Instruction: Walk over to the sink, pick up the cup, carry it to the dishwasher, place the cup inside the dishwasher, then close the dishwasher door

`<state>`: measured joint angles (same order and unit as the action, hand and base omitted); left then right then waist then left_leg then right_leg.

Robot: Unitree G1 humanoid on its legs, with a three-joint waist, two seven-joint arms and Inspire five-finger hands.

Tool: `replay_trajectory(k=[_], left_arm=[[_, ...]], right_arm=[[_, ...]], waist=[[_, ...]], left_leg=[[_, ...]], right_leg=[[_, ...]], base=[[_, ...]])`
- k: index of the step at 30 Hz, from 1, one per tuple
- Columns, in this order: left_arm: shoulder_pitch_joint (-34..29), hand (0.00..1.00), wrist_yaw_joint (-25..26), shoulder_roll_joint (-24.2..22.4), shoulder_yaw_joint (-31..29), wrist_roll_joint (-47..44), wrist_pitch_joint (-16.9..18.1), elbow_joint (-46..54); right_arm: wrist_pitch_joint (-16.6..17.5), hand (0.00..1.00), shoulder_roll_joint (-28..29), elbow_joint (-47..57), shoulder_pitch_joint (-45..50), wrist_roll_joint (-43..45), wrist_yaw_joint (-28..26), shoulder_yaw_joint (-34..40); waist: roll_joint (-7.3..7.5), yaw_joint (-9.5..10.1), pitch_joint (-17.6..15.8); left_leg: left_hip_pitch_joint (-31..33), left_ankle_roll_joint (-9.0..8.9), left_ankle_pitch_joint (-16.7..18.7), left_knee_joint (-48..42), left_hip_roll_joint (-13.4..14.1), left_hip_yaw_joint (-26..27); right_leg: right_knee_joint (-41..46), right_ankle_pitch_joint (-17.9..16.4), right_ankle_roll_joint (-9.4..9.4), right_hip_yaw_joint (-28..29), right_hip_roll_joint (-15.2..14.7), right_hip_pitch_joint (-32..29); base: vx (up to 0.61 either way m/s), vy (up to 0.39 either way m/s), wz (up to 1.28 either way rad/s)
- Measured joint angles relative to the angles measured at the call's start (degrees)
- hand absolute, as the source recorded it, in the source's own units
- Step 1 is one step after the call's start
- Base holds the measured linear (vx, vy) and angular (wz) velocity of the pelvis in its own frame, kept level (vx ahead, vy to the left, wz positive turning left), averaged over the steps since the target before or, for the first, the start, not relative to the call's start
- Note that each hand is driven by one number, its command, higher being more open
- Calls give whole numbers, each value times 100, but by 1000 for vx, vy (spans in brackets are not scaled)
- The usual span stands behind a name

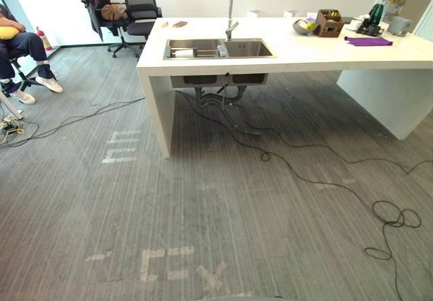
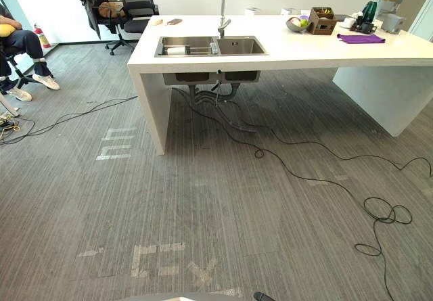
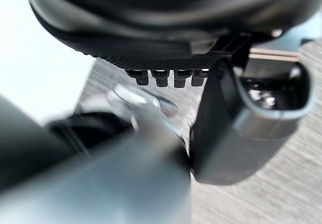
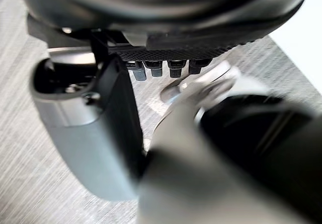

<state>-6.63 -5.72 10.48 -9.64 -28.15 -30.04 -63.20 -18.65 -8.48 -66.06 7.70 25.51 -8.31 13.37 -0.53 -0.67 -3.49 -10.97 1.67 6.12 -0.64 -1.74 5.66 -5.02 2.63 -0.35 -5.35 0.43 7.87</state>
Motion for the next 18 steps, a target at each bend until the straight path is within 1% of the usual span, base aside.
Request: replay_trajectory(k=[2,3,4,5,6,7,11,13,15,16,17,18], left_arm=[[38,100,-86,-62,5,-1,157,-19],[77,100,-125,-102,58,6,289,-25],[96,100,-155,-92,136,10,352,-20],[96,100,-155,-92,136,10,352,-20],[103,100,-217,-86,181,22,457,-16],[109,100,-245,-82,212,81,479,-7],[109,100,-325,-79,232,110,577,11],[94,100,-281,-83,293,71,795,11],[46,100,-52,-112,398,-147,1274,15],[28,100,-1,-128,398,-227,1398,9],[-6,100,75,-158,395,-363,1614,13],[-35,100,94,-176,393,-440,1755,15]], right_arm=[[174,100,12,-9,-60,-60,105,-4],[472,100,30,-10,-85,-322,232,-17],[671,100,50,-4,-93,-561,309,-32],[671,100,50,-4,-93,-561,309,-32],[998,100,84,35,-131,-1169,407,-52],[1093,100,82,67,-163,-1451,432,-136],[1253,100,99,200,-298,-1578,406,-255],[1277,100,119,253,-334,-1544,347,-258],[1277,100,152,258,-437,-1541,255,-264],[1278,100,178,258,-459,-1537,214,-267],[1278,100,249,258,-491,-1504,153,-290],[1268,100,299,259,-493,-1407,100,-301]], waist=[[40,36,-54],[20,100,-103],[48,118,-149],[48,118,-149],[19,123,-187],[53,121,-212],[53,128,-218],[60,130,-221],[72,135,-229],[78,135,-233],[93,138,-241],[102,141,-246]], left_leg=[[-8,-19,-17,39,2,-21],[-8,-16,-29,53,6,-31],[-5,-15,-39,64,7,-41],[-5,-15,-39,64,7,-41],[0,-3,-64,77,9,-66],[1,-4,-76,98,8,-88],[7,6,-105,125,3,-135],[-4,11,-159,198,-7,-181],[-3,15,-214,252,-23,-249],[-1,17,-220,254,-26,-268],[5,21,-234,257,-30,-302],[8,25,-247,263,-34,-323]], right_leg=[[-6,0,0,-29,1,-3],[-9,0,0,-42,5,-4],[-9,0,1,-53,6,-9],[-9,0,1,-53,6,-9],[-8,0,1,-85,7,-8],[0,0,1,-105,7,-10],[11,-1,3,-151,4,-5],[11,-3,6,-195,-6,-9],[11,-4,7,-263,-26,-15],[11,-5,8,-283,-31,-13],[10,-6,9,-317,-37,-7],[10,-6,10,-339,-42,-5]], base=[[-37,-17,5],[-36,-19,5],[-33,-23,3],[-14,-16,6],[-17,-19,7],[-18,-17,10],[-33,-11,7],[-48,-8,12],[-49,-7,15],[-52,-8,15],[-53,-9,13],[-53,-9,14]])
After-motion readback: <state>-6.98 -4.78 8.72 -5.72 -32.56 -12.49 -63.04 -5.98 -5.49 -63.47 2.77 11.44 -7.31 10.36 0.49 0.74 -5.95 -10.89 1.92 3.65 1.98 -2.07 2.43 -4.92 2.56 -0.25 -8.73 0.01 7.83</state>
